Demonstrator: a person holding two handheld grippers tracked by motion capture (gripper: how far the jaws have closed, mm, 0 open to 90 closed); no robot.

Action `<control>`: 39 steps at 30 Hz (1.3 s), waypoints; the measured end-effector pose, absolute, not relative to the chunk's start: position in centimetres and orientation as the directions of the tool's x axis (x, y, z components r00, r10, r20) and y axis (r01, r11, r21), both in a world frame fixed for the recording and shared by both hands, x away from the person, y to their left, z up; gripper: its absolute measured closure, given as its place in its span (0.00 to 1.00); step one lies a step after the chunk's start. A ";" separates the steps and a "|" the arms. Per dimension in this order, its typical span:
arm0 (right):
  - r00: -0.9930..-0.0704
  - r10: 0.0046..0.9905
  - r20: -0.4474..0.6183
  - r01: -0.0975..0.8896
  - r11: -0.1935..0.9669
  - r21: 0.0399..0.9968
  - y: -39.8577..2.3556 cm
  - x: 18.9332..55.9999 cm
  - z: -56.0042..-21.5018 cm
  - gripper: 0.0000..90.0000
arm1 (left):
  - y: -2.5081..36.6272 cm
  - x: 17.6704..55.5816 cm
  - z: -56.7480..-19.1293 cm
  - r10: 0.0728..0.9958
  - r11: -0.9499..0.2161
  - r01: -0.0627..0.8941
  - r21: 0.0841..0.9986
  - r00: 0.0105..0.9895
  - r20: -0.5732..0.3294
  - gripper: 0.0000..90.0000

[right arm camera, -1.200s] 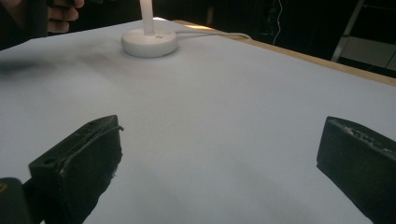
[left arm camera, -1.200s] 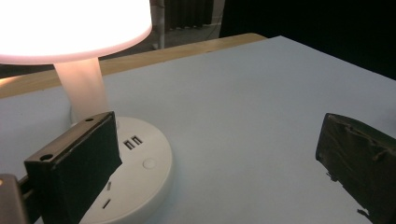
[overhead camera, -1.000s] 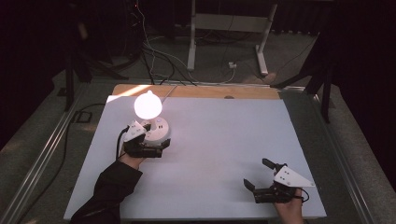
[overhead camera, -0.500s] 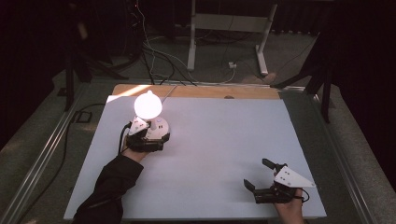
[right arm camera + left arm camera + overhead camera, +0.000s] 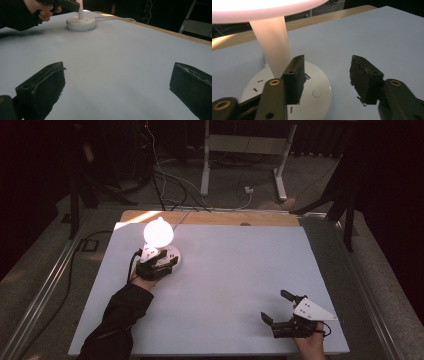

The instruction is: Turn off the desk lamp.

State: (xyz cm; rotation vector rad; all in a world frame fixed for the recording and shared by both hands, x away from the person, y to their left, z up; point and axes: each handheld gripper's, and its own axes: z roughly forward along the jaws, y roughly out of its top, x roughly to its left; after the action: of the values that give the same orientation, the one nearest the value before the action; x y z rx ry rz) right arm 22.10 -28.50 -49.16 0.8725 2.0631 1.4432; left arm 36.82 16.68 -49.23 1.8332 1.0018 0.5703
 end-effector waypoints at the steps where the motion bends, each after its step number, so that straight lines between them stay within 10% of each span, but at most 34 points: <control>1: -0.687 0.727 -0.020 0.230 0.243 0.942 -28.5 22.1 -49.2 0.00 | 16.6 36.9 -49.3 0.830 -0.233 0.394 0.889 0.557 -0.029 0.58; 21: -0.688 0.725 -0.024 0.228 0.248 0.941 -28.5 22.1 -49.2 0.00 | 17.4 38.1 -50.9 0.848 -0.250 0.459 0.852 0.528 -0.036 0.99; 39: -0.687 0.726 -0.028 0.228 0.251 0.941 -28.5 22.1 -49.2 0.00 | 17.2 38.2 -51.2 0.833 -0.273 0.458 0.846 0.552 -0.030 1.00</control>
State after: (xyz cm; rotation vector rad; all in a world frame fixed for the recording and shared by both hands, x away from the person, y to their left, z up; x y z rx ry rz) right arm 22.11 -28.50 -49.17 0.8662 2.0664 1.4355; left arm 38.19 17.16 -51.19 1.9133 1.0478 0.5407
